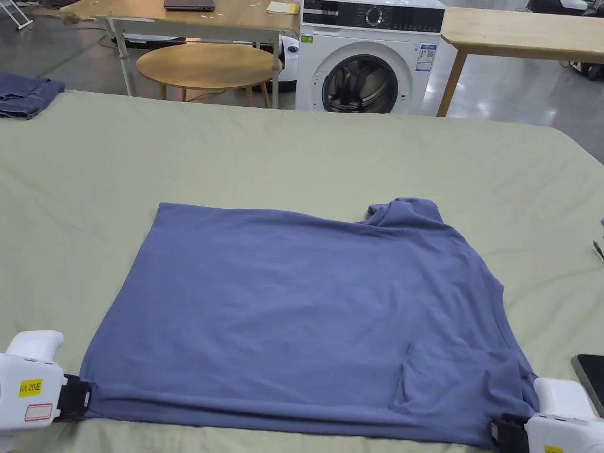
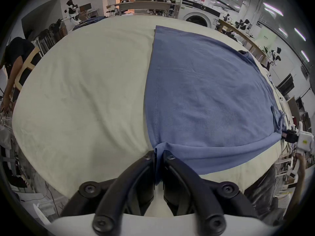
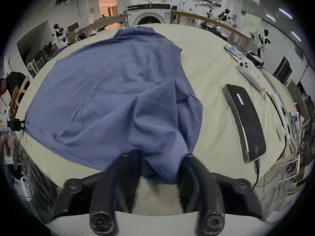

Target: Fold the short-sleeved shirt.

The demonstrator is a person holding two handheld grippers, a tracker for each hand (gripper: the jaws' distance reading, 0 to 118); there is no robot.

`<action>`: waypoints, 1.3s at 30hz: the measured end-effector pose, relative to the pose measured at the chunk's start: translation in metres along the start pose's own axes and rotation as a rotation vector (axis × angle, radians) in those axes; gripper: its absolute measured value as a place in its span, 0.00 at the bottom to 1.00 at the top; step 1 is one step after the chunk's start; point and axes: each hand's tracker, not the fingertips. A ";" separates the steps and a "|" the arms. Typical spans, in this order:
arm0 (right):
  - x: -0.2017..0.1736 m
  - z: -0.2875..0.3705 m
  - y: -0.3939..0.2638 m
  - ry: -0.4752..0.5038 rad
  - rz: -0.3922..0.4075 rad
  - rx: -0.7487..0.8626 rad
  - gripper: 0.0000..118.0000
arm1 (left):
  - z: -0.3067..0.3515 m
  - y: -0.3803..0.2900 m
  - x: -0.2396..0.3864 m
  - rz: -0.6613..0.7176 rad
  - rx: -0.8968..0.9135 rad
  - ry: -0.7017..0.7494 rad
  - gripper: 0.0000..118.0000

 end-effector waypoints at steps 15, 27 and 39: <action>-0.009 0.067 0.059 0.074 -0.026 0.228 0.05 | 0.033 0.043 0.003 0.024 0.185 -0.061 0.02; -0.011 0.006 0.158 0.059 -0.081 0.186 0.05 | 0.001 0.156 -0.005 0.049 0.230 -0.082 0.02; -0.010 -0.066 0.195 0.073 -0.103 0.035 0.09 | -0.065 0.199 0.000 0.048 0.111 -0.046 0.02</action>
